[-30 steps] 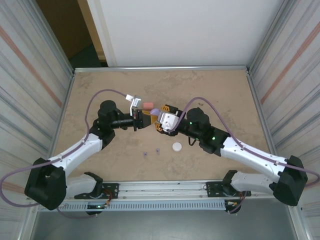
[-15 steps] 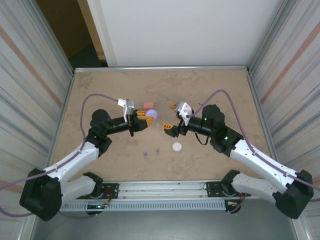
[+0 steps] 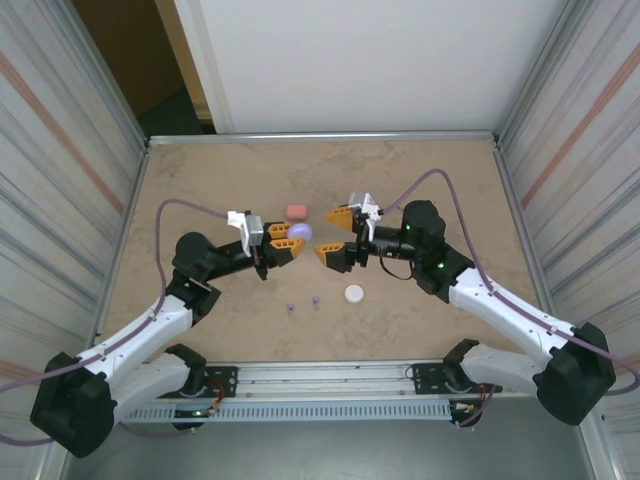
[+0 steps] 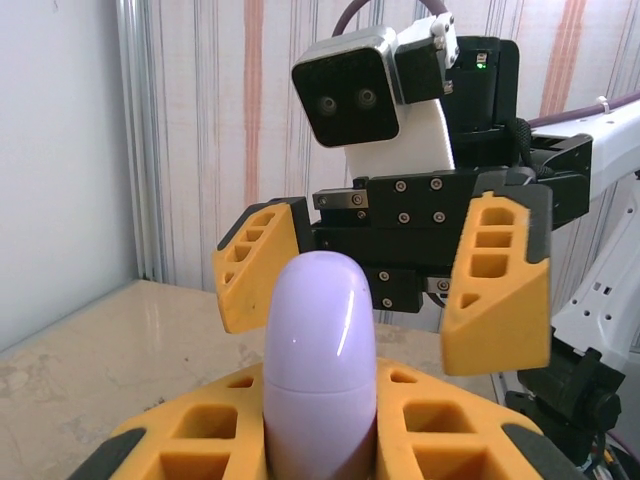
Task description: Insert wireless bluetooth earbuds into charging case
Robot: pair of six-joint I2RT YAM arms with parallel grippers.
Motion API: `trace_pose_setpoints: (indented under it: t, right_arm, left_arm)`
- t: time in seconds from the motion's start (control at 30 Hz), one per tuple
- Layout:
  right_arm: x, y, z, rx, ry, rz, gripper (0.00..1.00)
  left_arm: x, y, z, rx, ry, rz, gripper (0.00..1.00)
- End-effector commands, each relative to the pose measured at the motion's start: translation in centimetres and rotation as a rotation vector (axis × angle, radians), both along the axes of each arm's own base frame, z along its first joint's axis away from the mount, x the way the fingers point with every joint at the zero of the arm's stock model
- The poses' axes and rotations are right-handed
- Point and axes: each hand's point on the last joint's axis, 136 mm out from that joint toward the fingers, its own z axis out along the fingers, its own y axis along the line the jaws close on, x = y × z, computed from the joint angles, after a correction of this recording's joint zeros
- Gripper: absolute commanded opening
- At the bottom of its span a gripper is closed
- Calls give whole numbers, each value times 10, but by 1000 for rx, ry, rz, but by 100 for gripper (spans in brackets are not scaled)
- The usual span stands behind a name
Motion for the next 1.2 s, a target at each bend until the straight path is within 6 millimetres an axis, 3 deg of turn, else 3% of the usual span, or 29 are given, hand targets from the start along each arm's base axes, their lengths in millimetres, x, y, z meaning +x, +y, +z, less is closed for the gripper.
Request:
trace_pose_setpoints:
  t: [0.0, 0.43, 0.77, 1.17]
  right_arm:
    - [-5, 9, 31, 62, -79, 35, 83]
    - [17, 16, 33, 56, -51, -23, 82]
    - [39, 9, 31, 41, 0, -92, 80]
    - [49, 10, 30, 27, 25, -102, 80]
  left_arm:
    - [-7, 1, 10, -18, -91, 2, 0]
    - [-12, -1, 9, -7, -102, -24, 0]
    - [-12, -1, 8, 0, -104, -24, 0]
    - [-12, -2, 6, 9, -100, -26, 0]
